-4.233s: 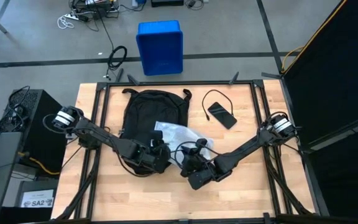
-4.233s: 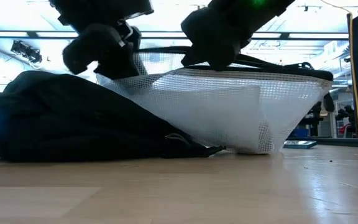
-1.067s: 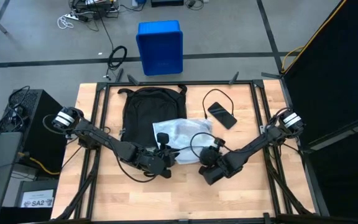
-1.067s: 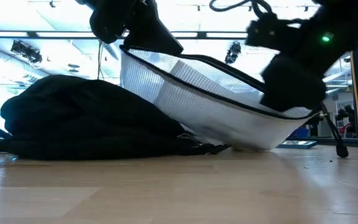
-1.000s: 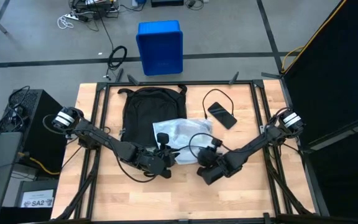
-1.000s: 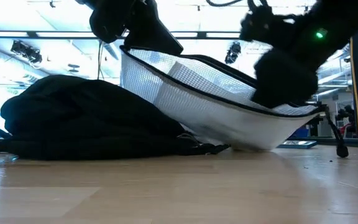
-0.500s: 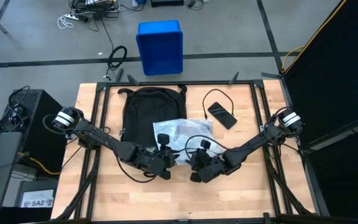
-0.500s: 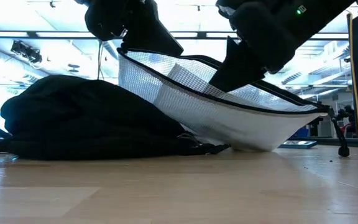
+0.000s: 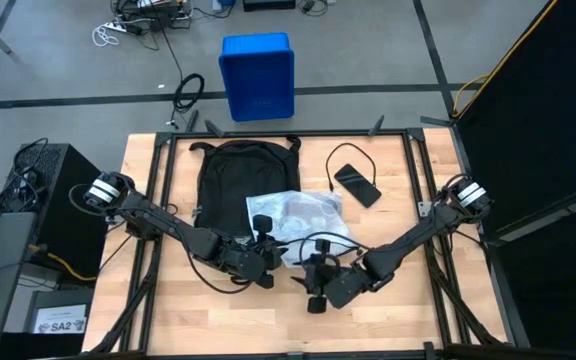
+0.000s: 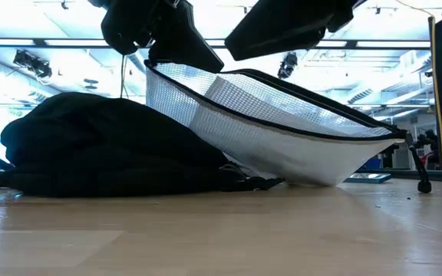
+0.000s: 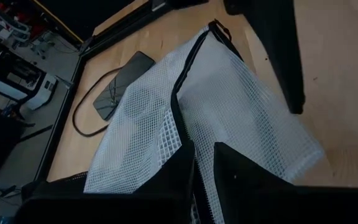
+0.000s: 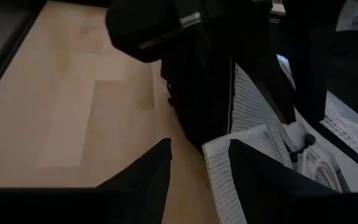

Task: Unpack backpack
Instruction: Remove the small zip bag from the zip bag

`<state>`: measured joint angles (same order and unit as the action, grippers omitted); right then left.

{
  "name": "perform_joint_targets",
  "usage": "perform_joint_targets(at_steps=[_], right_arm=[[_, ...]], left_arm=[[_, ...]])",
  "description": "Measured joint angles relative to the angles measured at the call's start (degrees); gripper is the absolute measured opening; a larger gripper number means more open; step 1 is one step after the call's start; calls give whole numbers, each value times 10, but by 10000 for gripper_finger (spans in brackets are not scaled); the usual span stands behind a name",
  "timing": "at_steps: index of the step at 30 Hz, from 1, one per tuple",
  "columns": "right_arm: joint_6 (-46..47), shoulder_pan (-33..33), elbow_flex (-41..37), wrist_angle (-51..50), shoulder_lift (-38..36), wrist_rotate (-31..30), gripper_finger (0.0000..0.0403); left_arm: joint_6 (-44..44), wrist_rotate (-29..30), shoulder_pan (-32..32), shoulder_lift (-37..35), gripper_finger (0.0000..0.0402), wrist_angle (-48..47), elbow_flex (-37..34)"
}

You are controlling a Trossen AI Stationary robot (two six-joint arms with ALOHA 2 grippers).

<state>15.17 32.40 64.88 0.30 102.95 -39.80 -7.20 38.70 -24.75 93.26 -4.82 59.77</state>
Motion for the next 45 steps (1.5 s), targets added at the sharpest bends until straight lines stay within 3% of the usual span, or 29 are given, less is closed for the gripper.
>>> perform_joint_targets(at_steps=[13,24,31,45], right_arm=[[27,-51,-9,-16,39,36,137],[-39,-43,-9,-1,39,27,7],[-73,-10,35,-45,39,-104,1],[-202,103,163,-83,38,-302,0]], left_arm=[[4,0,0,0,35,-5,0],[15,0,0,1,35,-16,0],[15,0,0,1,35,-17,0],[17,0,0,1,35,-30,0]])
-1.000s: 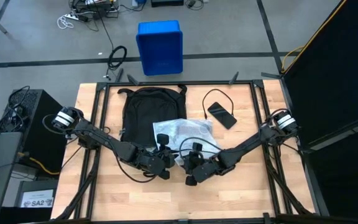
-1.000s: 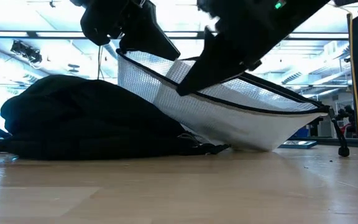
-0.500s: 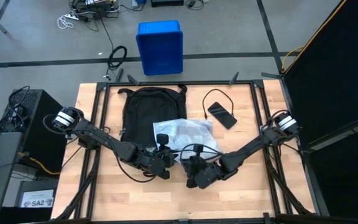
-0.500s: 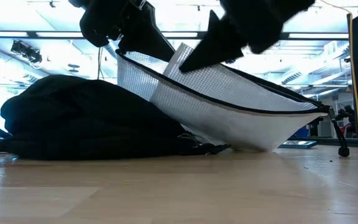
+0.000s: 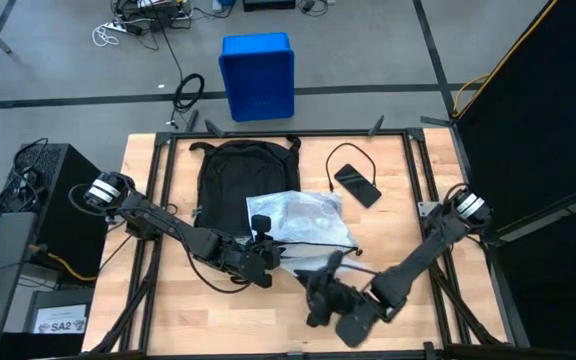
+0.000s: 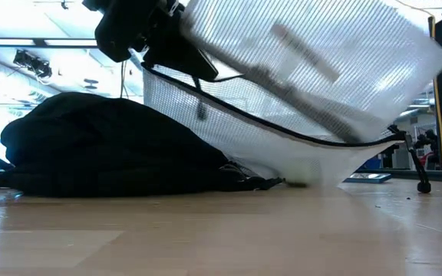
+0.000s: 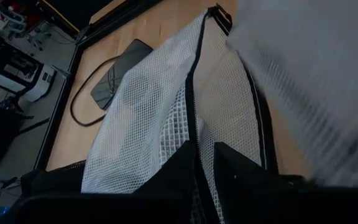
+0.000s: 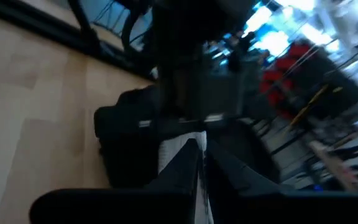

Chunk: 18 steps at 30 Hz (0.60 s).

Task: Unpack backpack
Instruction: Remove the small zip bag from the zip bag

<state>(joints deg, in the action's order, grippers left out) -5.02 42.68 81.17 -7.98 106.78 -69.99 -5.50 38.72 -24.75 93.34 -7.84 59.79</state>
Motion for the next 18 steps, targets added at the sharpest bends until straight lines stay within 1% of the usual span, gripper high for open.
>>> perform_joint_targets(at_steps=[5,10,13,18], right_arm=[[-49,33,19,2,0,-106,0],[-112,39,51,5,0,-197,0],[-153,32,71,6,-3,-200,0],[-194,8,101,8,-13,-201,0]], left_arm=[[2,0,0,0,35,2,0],[12,0,0,0,35,2,0],[13,0,0,0,35,2,0],[14,0,0,0,35,-1,0]])
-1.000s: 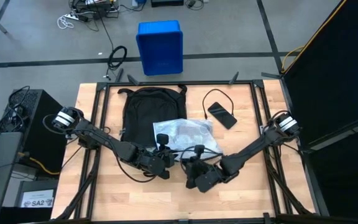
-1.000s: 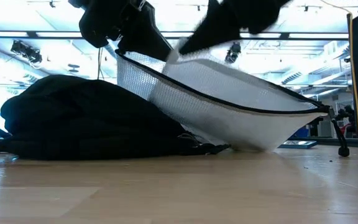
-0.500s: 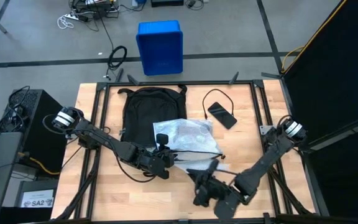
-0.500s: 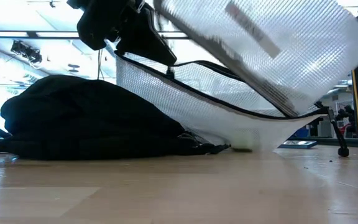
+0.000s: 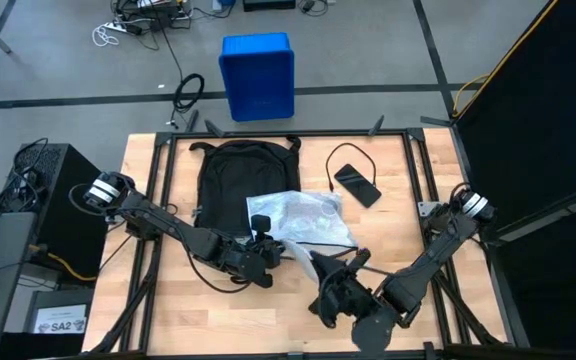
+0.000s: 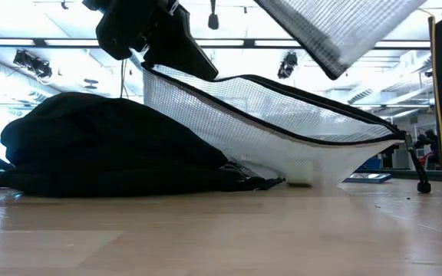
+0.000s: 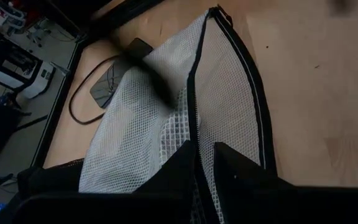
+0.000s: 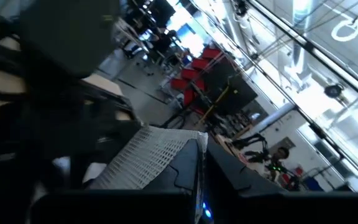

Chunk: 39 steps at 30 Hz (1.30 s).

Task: Unpack backpack
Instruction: Remove the small zip bag from the zip bag

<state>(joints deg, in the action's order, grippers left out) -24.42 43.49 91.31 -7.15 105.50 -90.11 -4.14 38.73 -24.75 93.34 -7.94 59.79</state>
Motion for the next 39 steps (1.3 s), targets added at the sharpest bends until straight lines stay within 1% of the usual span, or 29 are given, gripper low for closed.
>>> perform_joint_targets(at_steps=[6,12,14,17,21,24,27,30,33,36,39], right_arm=[[-25,-29,4,-3,-29,6,0],[-28,-66,4,-10,-58,113,0],[-18,-82,4,-33,-70,140,0],[46,-116,4,-115,-89,192,0],[202,-184,4,-279,-119,310,0],[307,-246,4,-406,-128,392,0],[375,-302,4,-513,-131,437,0],[417,-355,4,-600,-131,491,0],[440,-400,4,-659,-131,550,0],[443,-432,4,-692,-131,590,0],[443,-461,4,-716,-131,655,0]], left_arm=[[0,0,0,0,35,-11,0],[0,0,0,0,35,-12,0],[0,0,0,0,35,-12,0],[0,0,0,0,35,-12,0],[0,0,0,0,35,-12,0],[0,0,0,0,35,-12,0],[0,0,0,0,35,-12,0],[0,0,0,0,35,-12,0],[0,0,0,0,35,-12,0],[0,0,0,0,35,-12,0],[0,0,0,0,35,-12,0]])
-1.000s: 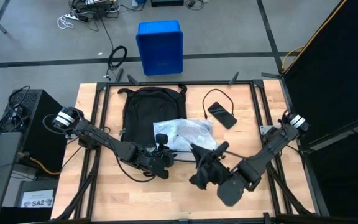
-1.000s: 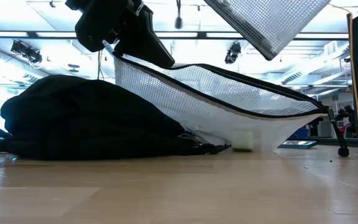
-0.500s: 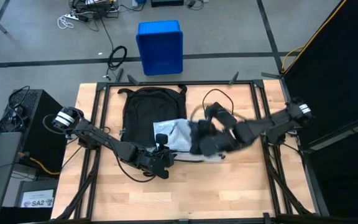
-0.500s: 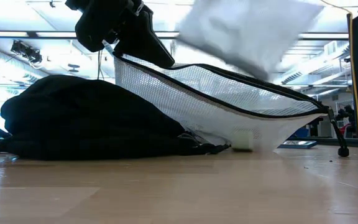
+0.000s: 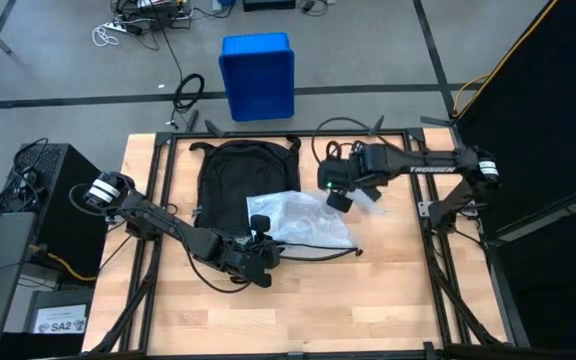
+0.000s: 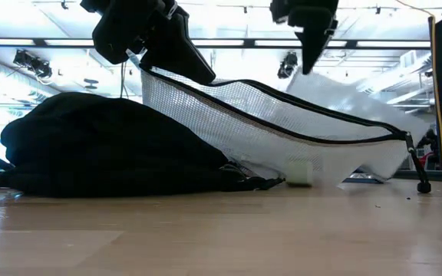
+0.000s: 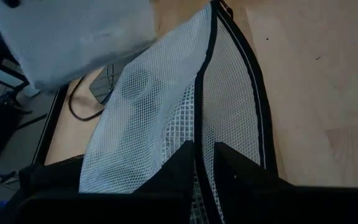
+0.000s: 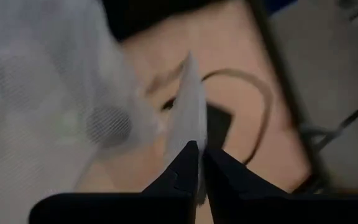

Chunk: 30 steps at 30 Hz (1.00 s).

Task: Unpack backpack
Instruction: Remove the small zip bag from the zip bag, then remove the white charger cable from the zip bag

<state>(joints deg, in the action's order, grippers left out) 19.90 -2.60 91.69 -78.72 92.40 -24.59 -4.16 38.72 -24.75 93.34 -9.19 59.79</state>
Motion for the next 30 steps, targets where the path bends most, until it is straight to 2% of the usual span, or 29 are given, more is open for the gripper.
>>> perform_joint_targets(at_steps=[3,8,14,17,20,23,30], right_arm=[[1,-23,-18,-10,0,50,0],[16,-44,-76,-34,0,69,0],[37,-65,-155,-37,1,48,0],[68,-61,-173,-3,1,89,0],[67,-17,-173,82,1,134,0],[40,46,-157,161,1,144,0],[-17,192,-138,357,1,79,0]], left_arm=[[0,0,0,0,35,0,0],[1,0,0,0,35,-1,0],[1,0,0,0,35,-2,0],[1,0,0,0,35,-2,0],[1,0,0,0,35,-2,0],[1,0,0,0,35,-2,0],[3,0,0,0,35,0,0]])
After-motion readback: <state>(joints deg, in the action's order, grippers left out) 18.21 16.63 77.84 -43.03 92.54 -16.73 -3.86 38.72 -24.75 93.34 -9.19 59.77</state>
